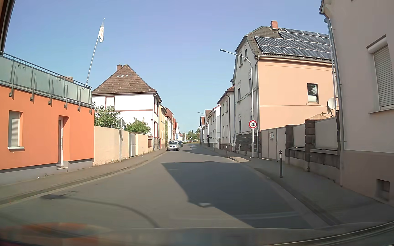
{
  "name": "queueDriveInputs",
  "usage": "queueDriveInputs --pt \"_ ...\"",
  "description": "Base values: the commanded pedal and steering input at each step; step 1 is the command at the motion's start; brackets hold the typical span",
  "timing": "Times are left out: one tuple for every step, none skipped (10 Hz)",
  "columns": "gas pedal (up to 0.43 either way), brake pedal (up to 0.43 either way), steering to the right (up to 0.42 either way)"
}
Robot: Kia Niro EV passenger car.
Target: Follow the waypoints while adhering to traffic rules and regulations
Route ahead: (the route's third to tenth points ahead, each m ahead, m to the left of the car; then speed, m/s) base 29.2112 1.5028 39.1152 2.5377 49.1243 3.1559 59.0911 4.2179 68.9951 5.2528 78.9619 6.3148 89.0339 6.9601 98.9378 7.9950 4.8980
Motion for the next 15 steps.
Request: queueDriveInputs --pt "0.22 0.03 -0.009" --pt "0.22 0.03 -0.019" --pt "0.22 0.03 -0.02" --pt "0.22 0.03 -0.019" --pt "0.22 0.03 -0.018" --pt "0.22 0.03 -0.018" --pt "0.22 0.03 -0.018" --pt "0.22 0.03 -0.018" --pt "0.22 0.03 -0.018" --pt "0.22 0.03 -0.018" --pt "0.22 0.03 -0.018" --pt "0.22 0.03 -0.018" --pt "0.22 0.03 -0.018" --pt "0.22 0.037 -0.018" --pt "0.22 0.03 -0.016"
